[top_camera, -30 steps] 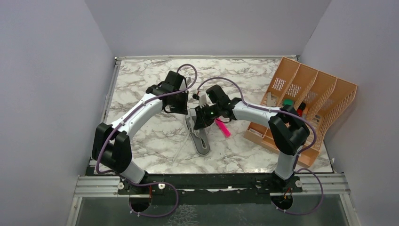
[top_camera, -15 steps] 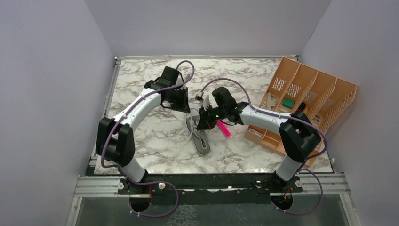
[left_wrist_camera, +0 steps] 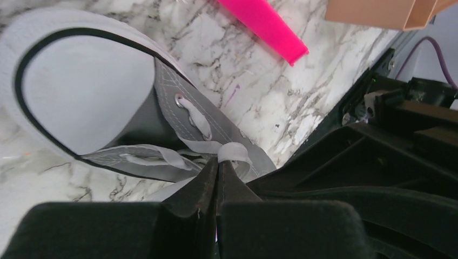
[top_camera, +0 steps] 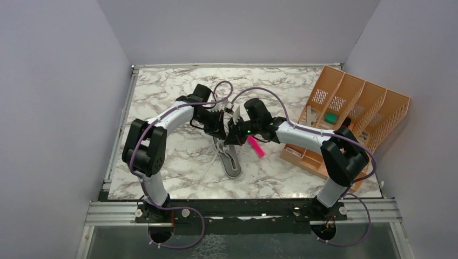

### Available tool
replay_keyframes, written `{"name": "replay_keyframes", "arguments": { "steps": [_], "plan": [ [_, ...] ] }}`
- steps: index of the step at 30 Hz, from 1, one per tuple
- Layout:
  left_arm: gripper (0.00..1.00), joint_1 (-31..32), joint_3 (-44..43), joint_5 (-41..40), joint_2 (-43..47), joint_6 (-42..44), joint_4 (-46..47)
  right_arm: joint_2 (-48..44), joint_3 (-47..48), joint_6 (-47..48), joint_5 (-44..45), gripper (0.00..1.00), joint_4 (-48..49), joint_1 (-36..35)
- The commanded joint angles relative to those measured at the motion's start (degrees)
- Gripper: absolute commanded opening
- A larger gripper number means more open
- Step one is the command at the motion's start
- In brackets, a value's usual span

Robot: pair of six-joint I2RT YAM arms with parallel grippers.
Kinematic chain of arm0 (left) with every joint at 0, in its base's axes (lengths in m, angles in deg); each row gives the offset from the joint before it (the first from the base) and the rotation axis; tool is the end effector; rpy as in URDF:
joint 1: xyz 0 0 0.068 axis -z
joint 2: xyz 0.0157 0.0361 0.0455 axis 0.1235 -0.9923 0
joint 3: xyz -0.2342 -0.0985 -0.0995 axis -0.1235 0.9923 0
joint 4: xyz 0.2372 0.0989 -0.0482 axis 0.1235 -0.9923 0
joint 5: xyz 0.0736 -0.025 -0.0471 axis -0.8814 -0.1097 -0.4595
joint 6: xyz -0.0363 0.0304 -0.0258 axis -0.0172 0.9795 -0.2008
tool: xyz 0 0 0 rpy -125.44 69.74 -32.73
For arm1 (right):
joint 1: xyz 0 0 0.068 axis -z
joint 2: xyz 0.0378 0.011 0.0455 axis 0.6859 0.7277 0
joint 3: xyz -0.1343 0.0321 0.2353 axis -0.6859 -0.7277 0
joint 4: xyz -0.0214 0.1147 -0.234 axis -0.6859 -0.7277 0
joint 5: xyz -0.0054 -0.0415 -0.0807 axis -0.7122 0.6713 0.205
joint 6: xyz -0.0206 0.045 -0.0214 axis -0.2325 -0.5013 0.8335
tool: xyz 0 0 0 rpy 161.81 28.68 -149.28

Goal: Tie the shoes

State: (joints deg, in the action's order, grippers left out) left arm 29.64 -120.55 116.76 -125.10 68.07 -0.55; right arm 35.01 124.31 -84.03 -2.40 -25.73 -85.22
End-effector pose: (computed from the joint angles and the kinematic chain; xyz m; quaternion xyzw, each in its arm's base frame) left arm 0.3243 -0.1593 0.2094 0.1606 0.9108 -0.3722 0.0783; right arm 0.2628 0.2627 0.2138 -0.4139 0.7651 0.4000 0.2887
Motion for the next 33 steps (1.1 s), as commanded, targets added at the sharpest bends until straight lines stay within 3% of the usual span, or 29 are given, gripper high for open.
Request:
{"name": "replay_keyframes", "arguments": {
  "steps": [1,15,33],
  "plan": [
    [0.03,0.53,2.87,7.46,0.3,3.33,1.81,-2.87,-0.06,0.18,4.23,0.01,3.11,-0.2],
    [0.02,0.4,7.22,20.01,0.15,7.82,2.37,-3.9,-1.93,0.19,9.22,0.01,2.0,-0.23],
    [0.02,-0.05,8.16,26.55,-2.72,9.44,2.25,-1.16,0.07,-2.81,11.28,0.01,-0.94,-0.19]
  ]
}}
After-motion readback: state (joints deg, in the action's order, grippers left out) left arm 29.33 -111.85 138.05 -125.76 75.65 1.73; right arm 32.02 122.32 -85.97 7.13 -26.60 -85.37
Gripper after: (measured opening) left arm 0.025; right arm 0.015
